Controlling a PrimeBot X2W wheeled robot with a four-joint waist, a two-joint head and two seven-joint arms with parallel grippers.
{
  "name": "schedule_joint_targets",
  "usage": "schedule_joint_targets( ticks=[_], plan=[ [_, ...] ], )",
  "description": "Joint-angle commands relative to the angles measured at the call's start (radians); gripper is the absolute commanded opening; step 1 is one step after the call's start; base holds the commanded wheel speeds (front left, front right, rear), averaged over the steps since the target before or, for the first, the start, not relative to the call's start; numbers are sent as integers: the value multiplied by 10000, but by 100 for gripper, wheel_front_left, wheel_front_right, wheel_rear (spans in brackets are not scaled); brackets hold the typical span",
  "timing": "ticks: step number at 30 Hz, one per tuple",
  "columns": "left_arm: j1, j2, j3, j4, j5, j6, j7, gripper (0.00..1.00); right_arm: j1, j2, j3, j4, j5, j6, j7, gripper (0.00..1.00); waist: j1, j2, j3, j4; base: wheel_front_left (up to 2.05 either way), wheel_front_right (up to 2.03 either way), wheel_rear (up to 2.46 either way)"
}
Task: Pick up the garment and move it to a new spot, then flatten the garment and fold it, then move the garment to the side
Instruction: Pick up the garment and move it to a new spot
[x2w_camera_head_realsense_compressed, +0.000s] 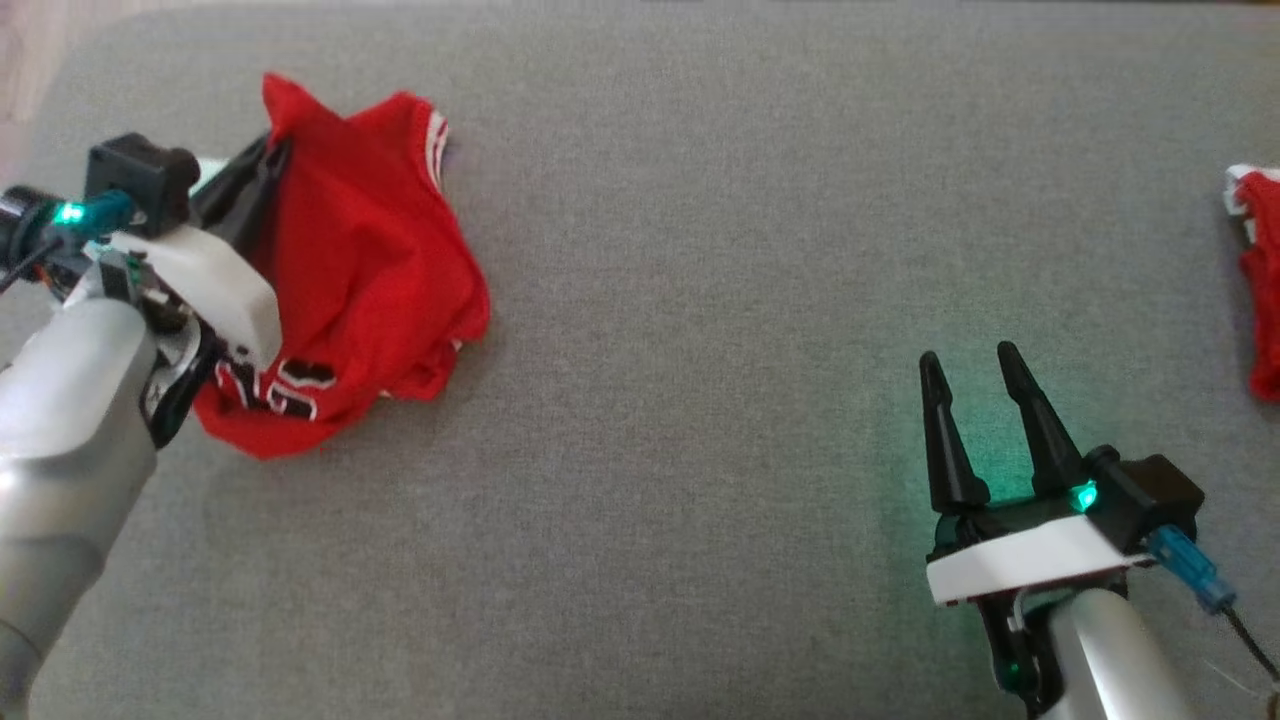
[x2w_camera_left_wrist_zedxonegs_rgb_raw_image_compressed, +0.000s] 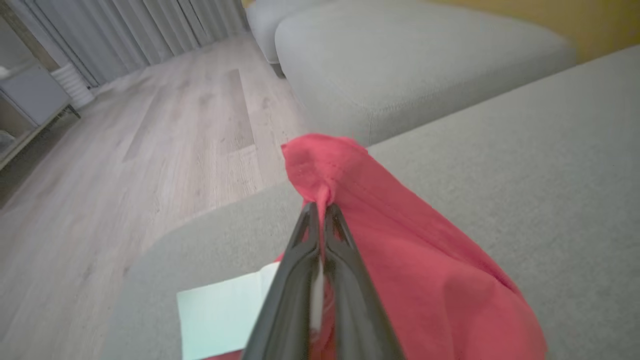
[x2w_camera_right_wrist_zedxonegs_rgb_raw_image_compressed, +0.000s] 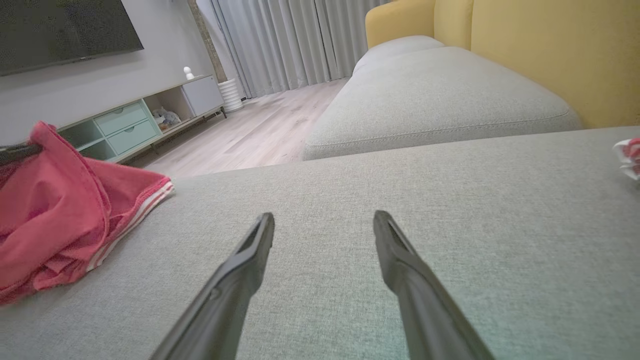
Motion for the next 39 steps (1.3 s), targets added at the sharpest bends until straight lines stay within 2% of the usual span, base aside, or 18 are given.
schedule_joint_targets(
  ticks=[1, 5, 9, 17, 23, 29, 30, 31, 32, 36, 39],
  plan=[
    [-732, 530, 558, -315, 57, 121, -407, 0, -16, -45, 270, -232, 74, -7, -110, 100, 1, 0, -260, -17, 0, 0, 0],
    [-928, 434, 830, -951, 175, 588, -1194, 0, 85, -45, 260, -206, 169, -7, -111, 100, 1, 0, -606, -112, 0, 0, 0],
    [-1044, 370, 1049, -1958, 348, 1030, -1552, 0, 135, -45, 286, -221, 265, -7, -111, 100, 1, 0, -852, -349, 0, 0, 0],
    [-847, 563, 923, -3502, 541, 1522, -1195, 0, 204, -45, 351, -273, 455, -7, -111, 100, 1, 0, -1037, -1132, 0, 0, 0],
    [-609, 496, 649, -4111, 577, 1593, -906, 0, 141, -45, 460, -319, 525, -7, -111, 100, 1, 0, -952, -1617, 0, 0, 0],
    [-566, -322, 116, -4485, 715, 1483, -865, 0, -31, -45, 642, -416, 648, -7, -111, 100, 1, 0, -717, -2134, 0, 0, 0],
    [-587, -502, 10, -4491, 742, 1412, -896, 14, -60, -45, 669, -427, 673, -7, -111, 100, 1, 0, -681, -2203, 0, 0, 0],
    [-606, -669, -59, -4464, 759, 1379, -942, 69, -87, -45, 695, -438, 697, -7, -111, 100, 1, 0, -646, -2266, 0, 0, 0],
    [-631, -821, -112, -4422, 777, 1360, -992, 100, -114, -45, 722, -451, 716, -7, -111, 100, 1, 0, -605, -2316, 0, 0, 0],
    [-693, -1180, -134, -4249, 851, 1356, -1317, 100, -145, -45, 719, -484, 773, -7, -111, 100, 1, 0, -548, -2365, 0, 0, 0],
    [-627, -1087, 28, -4104, 886, 1450, -1522, 100, -104, -45, 636, -483, 775, -7, -111, 100, 1, 0, -579, -2226, 0, 0, 0]
  ],
)
